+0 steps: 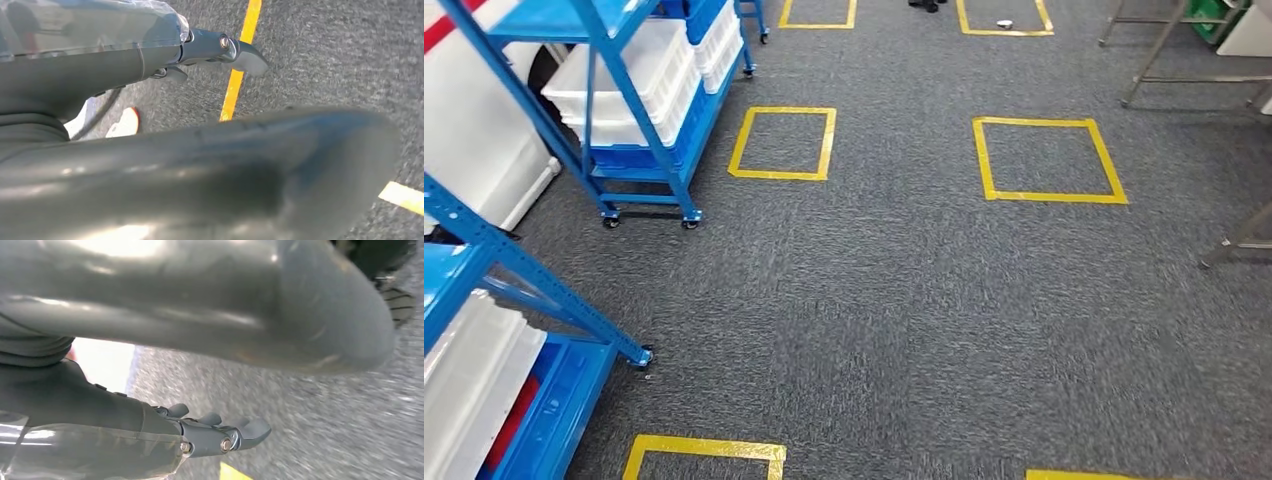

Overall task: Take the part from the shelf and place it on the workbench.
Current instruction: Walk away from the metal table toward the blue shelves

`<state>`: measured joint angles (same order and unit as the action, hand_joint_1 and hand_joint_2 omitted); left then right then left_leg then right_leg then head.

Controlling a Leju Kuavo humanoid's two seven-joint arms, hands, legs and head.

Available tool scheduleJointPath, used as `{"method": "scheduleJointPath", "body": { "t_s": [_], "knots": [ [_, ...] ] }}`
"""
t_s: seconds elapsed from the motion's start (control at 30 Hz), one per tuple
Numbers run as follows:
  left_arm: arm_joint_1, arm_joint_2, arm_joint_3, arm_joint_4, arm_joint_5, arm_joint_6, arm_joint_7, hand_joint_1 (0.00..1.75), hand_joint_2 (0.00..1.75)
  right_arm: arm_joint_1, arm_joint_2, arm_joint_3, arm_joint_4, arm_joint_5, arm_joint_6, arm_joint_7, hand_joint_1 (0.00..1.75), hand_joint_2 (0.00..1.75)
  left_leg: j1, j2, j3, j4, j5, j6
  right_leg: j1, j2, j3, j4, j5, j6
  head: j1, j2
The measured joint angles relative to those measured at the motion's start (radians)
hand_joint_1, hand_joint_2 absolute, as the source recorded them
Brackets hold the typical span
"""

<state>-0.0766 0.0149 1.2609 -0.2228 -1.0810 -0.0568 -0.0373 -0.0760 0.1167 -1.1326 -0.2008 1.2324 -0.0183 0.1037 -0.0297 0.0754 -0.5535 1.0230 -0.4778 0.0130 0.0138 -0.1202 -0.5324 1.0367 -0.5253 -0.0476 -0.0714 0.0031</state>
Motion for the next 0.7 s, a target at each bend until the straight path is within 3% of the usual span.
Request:
{"method": "scheduleJointPath", "body": {
  "t_s": [0.07,0.1,0.17,0.2,0.27,0.3,0.33,0.37,0.43,0.5,0.57,0.63,0.7],
  "knots": [
    [0.003,-0.007,0.000,0.000,0.002,-0.001,0.005,0.00,0.00,-0.007,-0.010,0.000,-0.001,-0.004,-0.029,-0.011,0.00,0.00,-0.002,-0.020,0.004,-0.013,0.008,0.007,-0.001,-0.019,0.004,-0.003,-0.001,0.008,0.000,0.000],
    [0.005,-0.013,0.000,0.000,0.002,-0.001,0.007,0.00,0.00,-0.010,-0.016,0.000,-0.002,-0.006,-0.046,-0.015,0.00,0.00,0.001,-0.032,0.009,-0.025,0.015,0.010,-0.003,-0.008,0.006,0.000,-0.006,0.013,0.000,0.000],
    [0.005,-0.024,0.001,0.001,0.004,-0.003,0.006,0.00,0.00,-0.012,-0.025,-0.001,-0.004,-0.013,-0.073,-0.021,0.00,0.00,0.009,-0.054,0.019,-0.046,0.031,0.015,-0.007,0.048,-0.014,0.054,-0.042,0.024,0.000,0.000],
    [0.003,-0.030,0.001,0.001,0.005,-0.003,0.004,0.00,0.00,-0.010,-0.030,-0.003,-0.005,-0.015,-0.082,-0.023,0.00,0.00,0.011,-0.065,0.017,-0.049,0.034,0.015,-0.011,0.083,-0.039,0.109,-0.071,0.029,0.000,0.000],
    [-0.001,-0.037,0.001,0.001,0.007,-0.003,-0.001,0.00,0.00,-0.008,-0.038,-0.007,-0.005,-0.018,-0.090,-0.024,0.00,0.00,0.014,-0.092,0.013,-0.047,0.037,0.016,-0.020,0.113,-0.098,0.228,-0.118,0.038,0.000,0.000],
    [-0.001,-0.040,0.001,0.001,0.008,-0.003,-0.003,0.00,0.00,-0.007,-0.043,-0.008,-0.006,-0.018,-0.093,-0.025,0.00,0.00,0.015,-0.106,0.013,-0.044,0.037,0.015,-0.025,0.116,-0.113,0.255,-0.118,0.044,0.000,0.000],
    [0.000,-0.043,0.001,0.001,0.010,-0.003,-0.004,0.00,0.00,-0.006,-0.047,-0.010,-0.006,-0.019,-0.095,-0.025,0.00,0.00,0.019,-0.120,0.012,-0.039,0.035,0.012,-0.030,0.118,-0.110,0.242,-0.096,0.050,0.000,0.000],
    [0.001,-0.045,0.002,0.001,0.012,-0.003,-0.005,0.00,0.00,-0.006,-0.050,-0.010,-0.006,-0.019,-0.098,-0.025,0.00,0.00,0.023,-0.134,0.011,-0.032,0.032,0.007,-0.036,0.123,-0.090,0.194,-0.059,0.057,0.000,0.000],
    [0.000,-0.047,0.003,0.001,0.017,-0.004,-0.012,0.00,0.00,-0.005,-0.053,-0.013,-0.007,-0.022,-0.105,-0.026,0.00,0.00,0.030,-0.160,0.002,-0.010,0.023,-0.008,-0.047,0.163,-0.038,0.074,-0.002,0.068,0.000,0.000],
    [-0.003,-0.046,0.006,0.001,0.022,-0.004,-0.021,0.00,0.00,-0.005,-0.055,-0.017,-0.007,-0.024,-0.108,-0.025,0.00,0.00,0.031,-0.181,-0.014,0.006,0.018,-0.023,-0.049,0.192,-0.021,0.026,0.008,0.060,0.000,0.000],
    [-0.002,-0.045,0.011,0.001,0.030,-0.005,-0.030,0.00,0.00,-0.008,-0.057,-0.018,-0.007,-0.024,-0.106,-0.020,0.00,0.00,0.034,-0.199,-0.023,0.006,0.021,-0.035,-0.045,0.175,-0.024,0.026,0.009,0.040,-0.001,0.000],
    [0.002,-0.046,0.019,0.001,0.038,-0.004,-0.037,0.00,0.00,-0.009,-0.060,-0.018,-0.008,-0.023,-0.104,-0.015,0.00,0.00,0.036,-0.173,-0.034,0.025,0.010,-0.043,-0.042,0.153,-0.023,0.022,0.012,0.025,-0.001,0.000],
    [-0.001,-0.046,0.025,0.001,0.042,-0.001,-0.044,0.00,0.00,-0.006,-0.064,-0.018,-0.008,-0.023,-0.099,-0.013,0.00,0.00,0.035,-0.116,-0.074,0.114,-0.042,-0.047,-0.037,0.127,-0.024,0.019,0.014,0.014,-0.001,0.000]
  ]
}}
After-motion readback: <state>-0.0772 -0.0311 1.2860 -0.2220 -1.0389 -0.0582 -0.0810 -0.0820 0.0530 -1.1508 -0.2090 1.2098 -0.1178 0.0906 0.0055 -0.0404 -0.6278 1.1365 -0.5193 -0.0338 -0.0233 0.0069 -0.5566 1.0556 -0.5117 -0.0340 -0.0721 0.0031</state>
